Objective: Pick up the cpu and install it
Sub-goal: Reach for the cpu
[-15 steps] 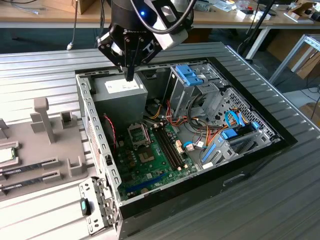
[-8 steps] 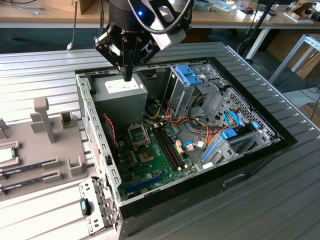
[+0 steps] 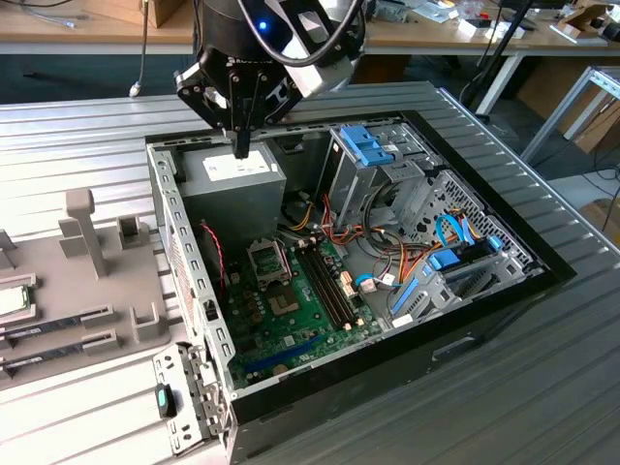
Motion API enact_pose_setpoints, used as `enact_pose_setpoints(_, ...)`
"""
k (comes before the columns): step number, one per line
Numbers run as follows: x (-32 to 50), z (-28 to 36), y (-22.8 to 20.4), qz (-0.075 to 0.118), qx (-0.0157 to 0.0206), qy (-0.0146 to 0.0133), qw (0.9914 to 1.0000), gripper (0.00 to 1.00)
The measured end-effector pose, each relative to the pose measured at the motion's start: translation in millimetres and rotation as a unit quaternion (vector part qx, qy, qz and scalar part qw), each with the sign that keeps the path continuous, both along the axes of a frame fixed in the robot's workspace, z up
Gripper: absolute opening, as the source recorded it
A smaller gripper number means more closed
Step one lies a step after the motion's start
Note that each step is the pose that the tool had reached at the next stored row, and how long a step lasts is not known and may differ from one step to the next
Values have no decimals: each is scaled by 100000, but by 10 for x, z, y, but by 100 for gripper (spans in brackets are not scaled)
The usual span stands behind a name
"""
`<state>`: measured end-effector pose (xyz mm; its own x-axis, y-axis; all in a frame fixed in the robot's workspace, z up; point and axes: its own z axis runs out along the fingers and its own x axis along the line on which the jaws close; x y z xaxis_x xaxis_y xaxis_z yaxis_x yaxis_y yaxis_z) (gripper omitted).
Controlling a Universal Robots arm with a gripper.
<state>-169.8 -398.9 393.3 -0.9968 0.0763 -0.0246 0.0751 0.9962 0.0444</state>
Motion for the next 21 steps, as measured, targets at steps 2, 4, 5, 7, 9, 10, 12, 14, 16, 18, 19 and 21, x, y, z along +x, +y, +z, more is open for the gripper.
enact_pose_setpoints(2,-19,0,0,0,3,0,100000,11)
enact_pose_setpoints(4,-33,0,0,0,-4,4,100000,11)
enact_pose_setpoints(5,-46,0,0,2,0,1,100000,11)
enact_pose_setpoints(7,-60,0,0,2,-2,2,100000,11)
enact_pose_setpoints(9,-82,0,0,2,-1,1,100000,11)
enact_pose_setpoints(10,-91,0,0,4,-3,3,100000,11)
enact_pose_setpoints(12,-103,0,0,2,1,1,100000,11)
enact_pose_setpoints(14,-117,0,0,0,0,0,100000,11)
enact_pose_setpoints(16,-133,0,0,1,-1,1,100000,11)
enact_pose_setpoints(18,-160,0,0,1,-2,3,100000,11)
enact_pose_setpoints(19,-177,0,0,-1,-2,4,100000,11)
enact_pose_setpoints(21,-200,0,0,-1,2,-2,100000,11)
